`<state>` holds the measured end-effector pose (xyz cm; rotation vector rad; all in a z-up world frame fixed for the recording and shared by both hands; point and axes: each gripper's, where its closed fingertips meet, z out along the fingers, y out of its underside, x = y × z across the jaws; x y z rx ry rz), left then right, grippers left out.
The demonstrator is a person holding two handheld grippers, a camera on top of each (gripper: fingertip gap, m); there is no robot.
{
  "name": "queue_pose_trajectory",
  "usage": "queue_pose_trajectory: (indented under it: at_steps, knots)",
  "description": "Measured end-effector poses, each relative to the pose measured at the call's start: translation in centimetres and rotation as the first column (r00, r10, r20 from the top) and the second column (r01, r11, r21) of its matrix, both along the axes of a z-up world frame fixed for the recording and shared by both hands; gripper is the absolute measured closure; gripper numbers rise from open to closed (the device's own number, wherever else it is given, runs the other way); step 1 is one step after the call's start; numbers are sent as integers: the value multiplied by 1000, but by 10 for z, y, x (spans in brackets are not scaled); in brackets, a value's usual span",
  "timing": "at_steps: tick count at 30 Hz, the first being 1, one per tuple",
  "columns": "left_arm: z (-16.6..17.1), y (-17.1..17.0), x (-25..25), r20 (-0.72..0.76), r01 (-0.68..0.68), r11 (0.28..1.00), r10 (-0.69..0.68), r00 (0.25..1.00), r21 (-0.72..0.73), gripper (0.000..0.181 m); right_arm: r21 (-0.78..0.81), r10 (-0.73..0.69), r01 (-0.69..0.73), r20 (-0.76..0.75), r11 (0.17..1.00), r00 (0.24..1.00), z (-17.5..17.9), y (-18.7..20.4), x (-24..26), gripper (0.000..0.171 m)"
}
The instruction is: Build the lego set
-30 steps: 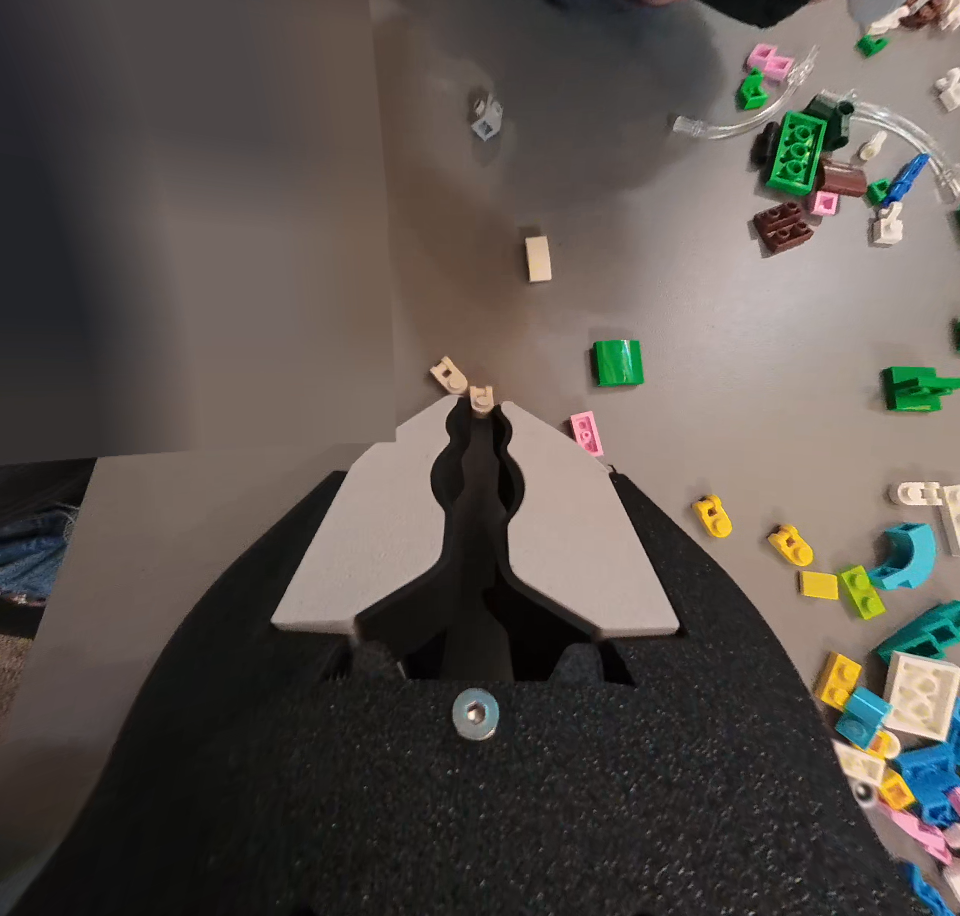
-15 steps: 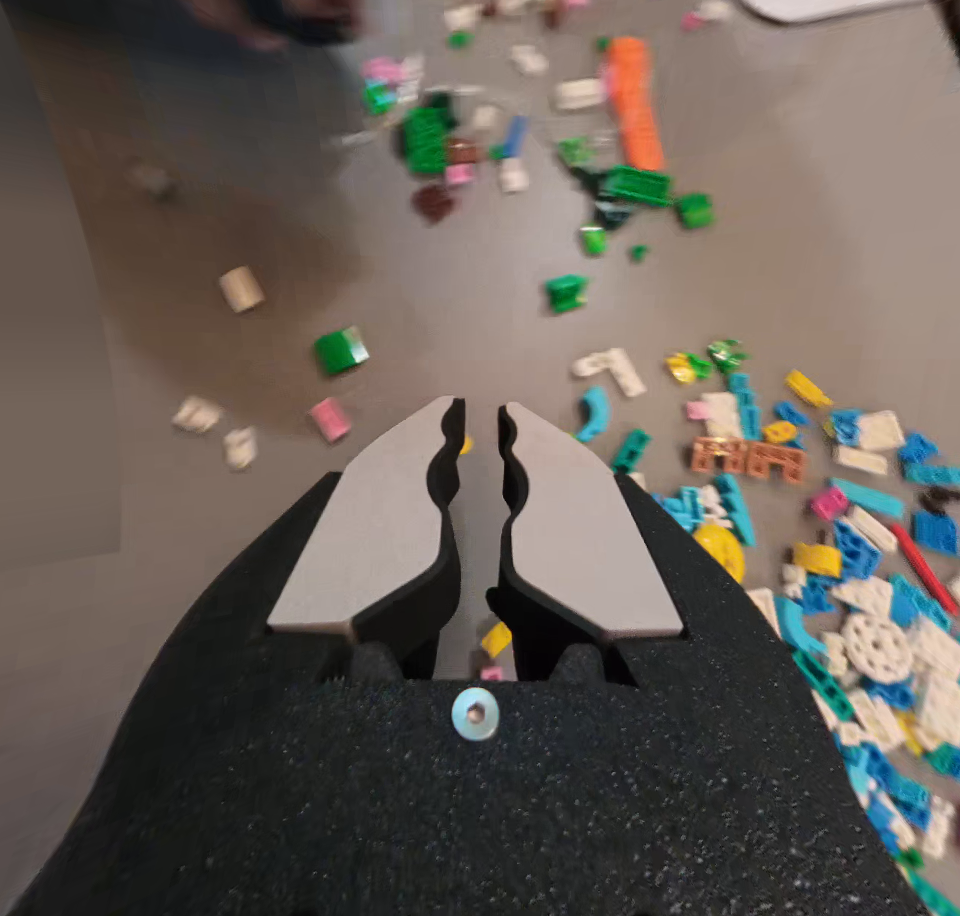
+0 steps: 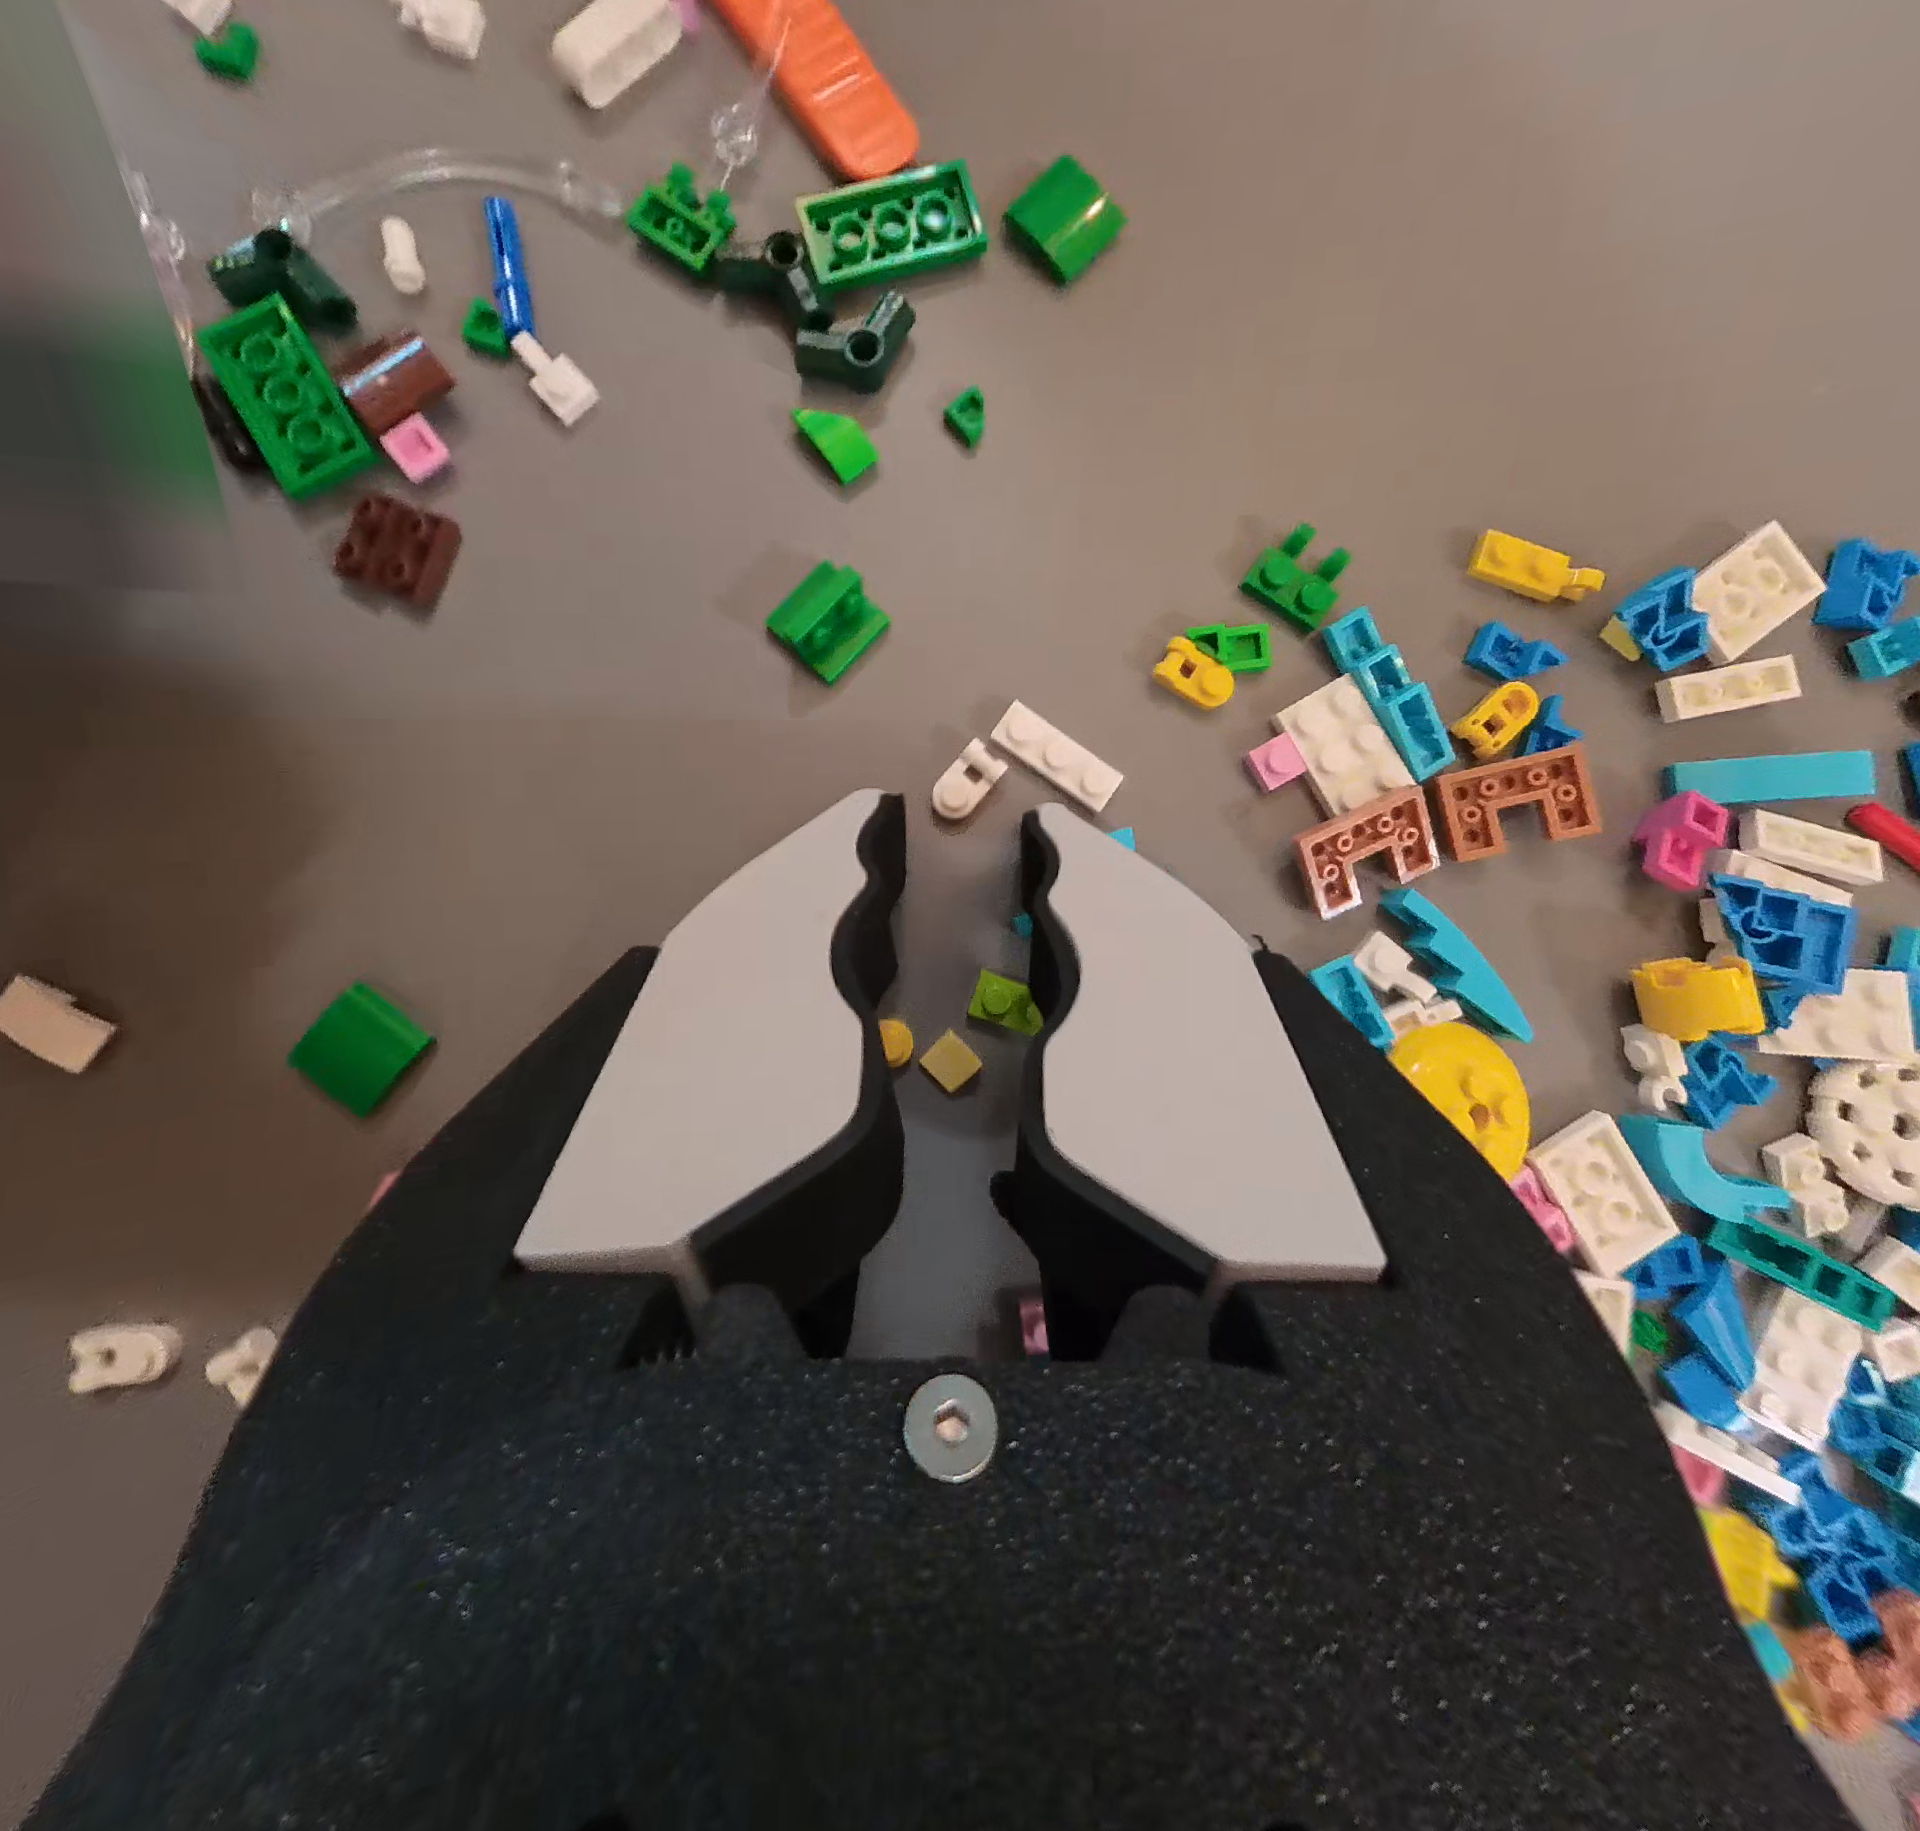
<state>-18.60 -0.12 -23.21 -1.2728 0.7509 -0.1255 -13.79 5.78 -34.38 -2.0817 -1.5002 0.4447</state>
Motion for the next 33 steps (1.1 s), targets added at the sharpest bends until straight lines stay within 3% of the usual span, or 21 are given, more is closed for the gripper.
queue_pose_trajectory:
  at_steps: [3, 5, 9, 14, 19, 26, 28, 33]
  knots:
    - [-1, 0, 1, -9, 4, 1000, -4, 1000, -1, 181, -12, -26, 26, -18, 1000, 1000, 0, 3, -4, 151]
    - [-2, 0, 2, -13, 6, 1000, -6, 1000, -3, 181, 27, -37, 37, 1, 999, 999, 0, 7, -4, 161]
    - [-2, 0, 1, -12, 5, 1000, -5, 1000, -8, 181, 83, 16, -16, 6, 996, 1000, 4, 0, -1, 164]
    - [-2, 0, 1, -5, 5, 1000, -5, 1000, -10, 181, 131, 282, -271, -78, 954, 956, 26, -55, 25, 164]
    - [-3, 0, 4, -11, 16, 1000, -16, 1000, -13, 181, 79, 513, -510, -24, 857, 858, 15, -122, 68, 164]
    - [-5, 0, 5, -12, 23, 999, -24, 1000, -23, 181, 40, 529, -528, -20, 848, 848, 2, -144, 84, 163]
    - [-6, 0, 5, -12, 25, 999, -25, 1000, -26, 181, 25, 525, -525, -49, 851, 849, 3, -146, 83, 151]
    - [-7, 0, 6, -16, 28, 999, -29, 999, -31, 181, 44, 488, -486, -108, 873, 866, 16, -135, 92, 149]
